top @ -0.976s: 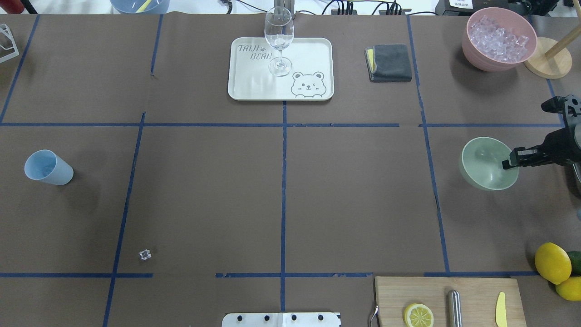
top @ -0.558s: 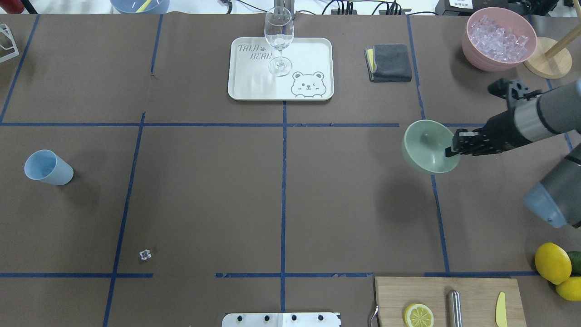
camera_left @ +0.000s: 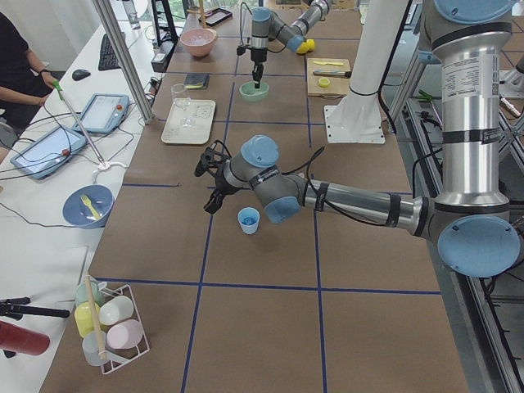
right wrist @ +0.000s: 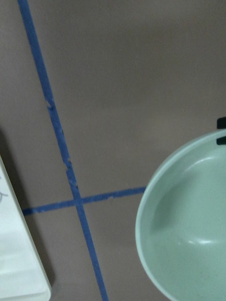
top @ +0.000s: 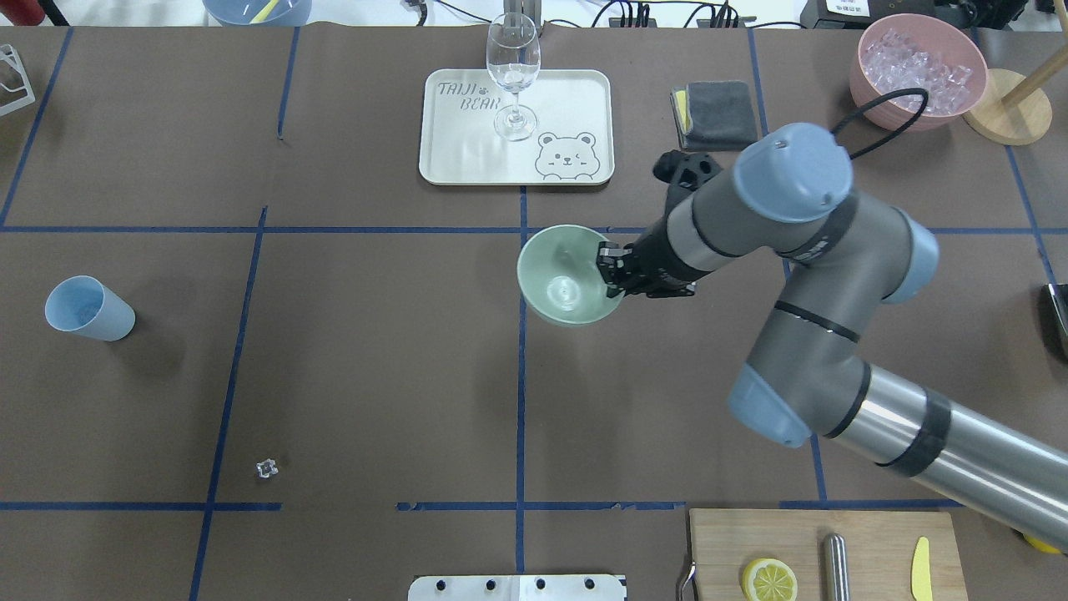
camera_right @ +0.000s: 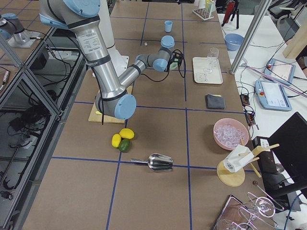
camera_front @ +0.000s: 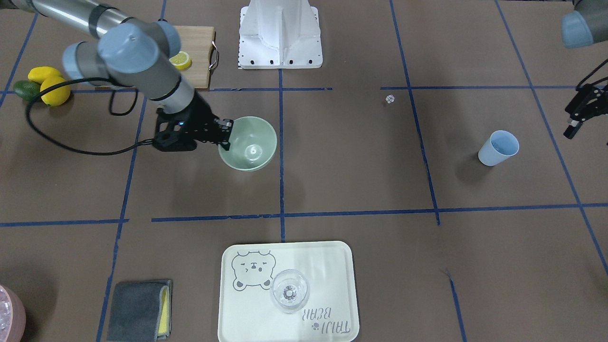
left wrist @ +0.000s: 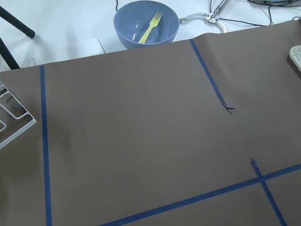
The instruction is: Pour ice into bowl
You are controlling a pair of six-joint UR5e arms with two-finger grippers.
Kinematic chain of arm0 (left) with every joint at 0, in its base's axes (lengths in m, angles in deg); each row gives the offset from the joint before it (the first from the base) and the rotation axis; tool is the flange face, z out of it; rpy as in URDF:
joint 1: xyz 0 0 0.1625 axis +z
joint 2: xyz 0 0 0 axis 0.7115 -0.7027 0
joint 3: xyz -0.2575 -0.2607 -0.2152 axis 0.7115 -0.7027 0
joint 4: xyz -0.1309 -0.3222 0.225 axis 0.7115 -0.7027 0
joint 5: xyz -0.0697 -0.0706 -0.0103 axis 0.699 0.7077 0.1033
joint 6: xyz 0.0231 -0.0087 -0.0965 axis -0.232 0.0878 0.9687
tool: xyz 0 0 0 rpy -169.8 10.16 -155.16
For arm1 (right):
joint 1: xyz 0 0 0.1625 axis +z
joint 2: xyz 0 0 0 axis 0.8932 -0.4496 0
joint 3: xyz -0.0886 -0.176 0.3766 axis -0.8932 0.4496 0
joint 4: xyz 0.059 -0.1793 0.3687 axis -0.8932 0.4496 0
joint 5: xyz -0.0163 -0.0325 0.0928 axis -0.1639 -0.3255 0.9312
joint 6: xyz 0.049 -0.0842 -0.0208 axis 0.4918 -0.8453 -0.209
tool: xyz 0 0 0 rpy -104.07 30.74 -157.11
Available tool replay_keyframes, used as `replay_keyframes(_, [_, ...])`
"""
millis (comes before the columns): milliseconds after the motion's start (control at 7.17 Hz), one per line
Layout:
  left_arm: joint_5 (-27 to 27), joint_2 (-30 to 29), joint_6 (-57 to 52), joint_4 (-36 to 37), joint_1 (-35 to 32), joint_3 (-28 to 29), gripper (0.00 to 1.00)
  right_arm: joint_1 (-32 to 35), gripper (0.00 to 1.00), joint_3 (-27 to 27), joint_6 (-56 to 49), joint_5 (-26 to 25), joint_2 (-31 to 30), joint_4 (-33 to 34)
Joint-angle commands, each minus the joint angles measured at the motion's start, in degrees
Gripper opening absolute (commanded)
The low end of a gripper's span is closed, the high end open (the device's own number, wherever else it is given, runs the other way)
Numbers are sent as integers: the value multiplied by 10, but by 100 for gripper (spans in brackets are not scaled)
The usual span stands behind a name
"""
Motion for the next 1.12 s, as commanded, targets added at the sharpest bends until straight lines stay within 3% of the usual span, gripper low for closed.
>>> replay_keyframes(0, [-156, 73, 105, -100, 127, -26, 100, -71, 0, 66, 67, -75, 110, 32])
replay_keyframes(139, [-226, 92, 144, -117, 183, -26, 100, -92, 0, 135, 87, -110, 170, 29])
replay_keyframes(418, [-295, 119, 160, -130, 235, -26, 100, -106, 0, 238, 91, -139, 238, 27])
replay_keyframes(837, [-358, 126, 228, -130, 315, -26, 100, -120, 0, 255, 91, -161, 247, 27])
replay_keyframes(976, [-433, 136, 261, -126, 387, -26, 100, -120, 22, 255, 90, -160, 247, 26])
